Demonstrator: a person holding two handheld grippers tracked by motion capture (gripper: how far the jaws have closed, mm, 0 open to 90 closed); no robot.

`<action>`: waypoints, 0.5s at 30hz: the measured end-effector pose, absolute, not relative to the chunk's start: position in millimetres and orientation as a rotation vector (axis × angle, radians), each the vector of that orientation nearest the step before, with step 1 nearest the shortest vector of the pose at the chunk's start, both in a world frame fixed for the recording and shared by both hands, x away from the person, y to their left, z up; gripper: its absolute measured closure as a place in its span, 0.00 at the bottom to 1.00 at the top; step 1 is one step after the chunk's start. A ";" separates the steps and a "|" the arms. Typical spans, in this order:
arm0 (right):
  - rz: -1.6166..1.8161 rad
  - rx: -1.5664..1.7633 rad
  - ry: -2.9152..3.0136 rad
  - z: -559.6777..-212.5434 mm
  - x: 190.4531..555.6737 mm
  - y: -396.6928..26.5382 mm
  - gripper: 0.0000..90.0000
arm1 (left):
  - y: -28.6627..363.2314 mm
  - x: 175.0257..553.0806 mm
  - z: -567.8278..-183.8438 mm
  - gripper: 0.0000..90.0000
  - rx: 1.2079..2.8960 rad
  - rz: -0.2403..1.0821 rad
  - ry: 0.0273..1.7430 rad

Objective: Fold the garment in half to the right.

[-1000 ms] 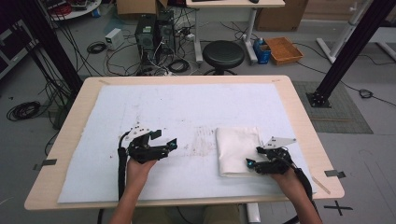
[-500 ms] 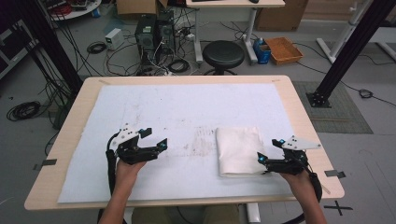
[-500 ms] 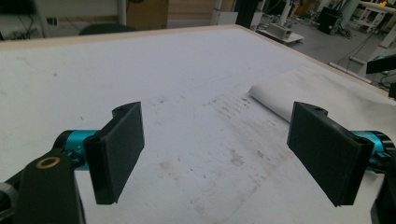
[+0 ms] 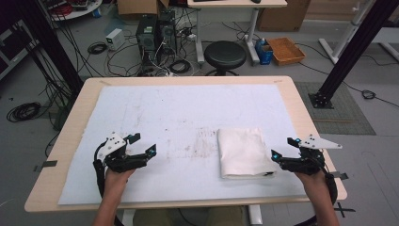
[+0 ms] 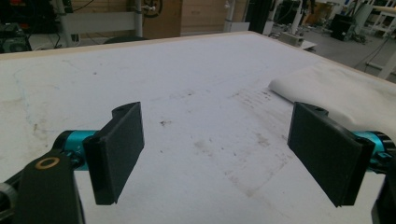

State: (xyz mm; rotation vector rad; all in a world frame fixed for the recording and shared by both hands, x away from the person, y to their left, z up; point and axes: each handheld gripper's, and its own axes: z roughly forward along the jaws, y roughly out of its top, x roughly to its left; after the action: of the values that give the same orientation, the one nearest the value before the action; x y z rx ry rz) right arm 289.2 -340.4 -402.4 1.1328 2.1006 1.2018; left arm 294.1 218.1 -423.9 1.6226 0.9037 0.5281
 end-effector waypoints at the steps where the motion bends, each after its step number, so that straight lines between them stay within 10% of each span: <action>1: 1.201 1.132 2.098 -402.3 289.3 -341.2 0.20 | 219.0 293.9 -423.4 0.21 1.626 0.532 0.902; 15: 1.220 1.157 2.067 -400.5 288.8 -342.8 0.20 | 230.7 284.6 -417.6 0.21 1.632 0.554 0.902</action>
State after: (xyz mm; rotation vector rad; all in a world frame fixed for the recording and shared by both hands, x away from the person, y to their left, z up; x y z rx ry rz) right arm 288.8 -342.8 -400.5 1.1569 2.0672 1.2200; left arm 284.6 230.7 -417.6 1.6316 0.9023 0.5542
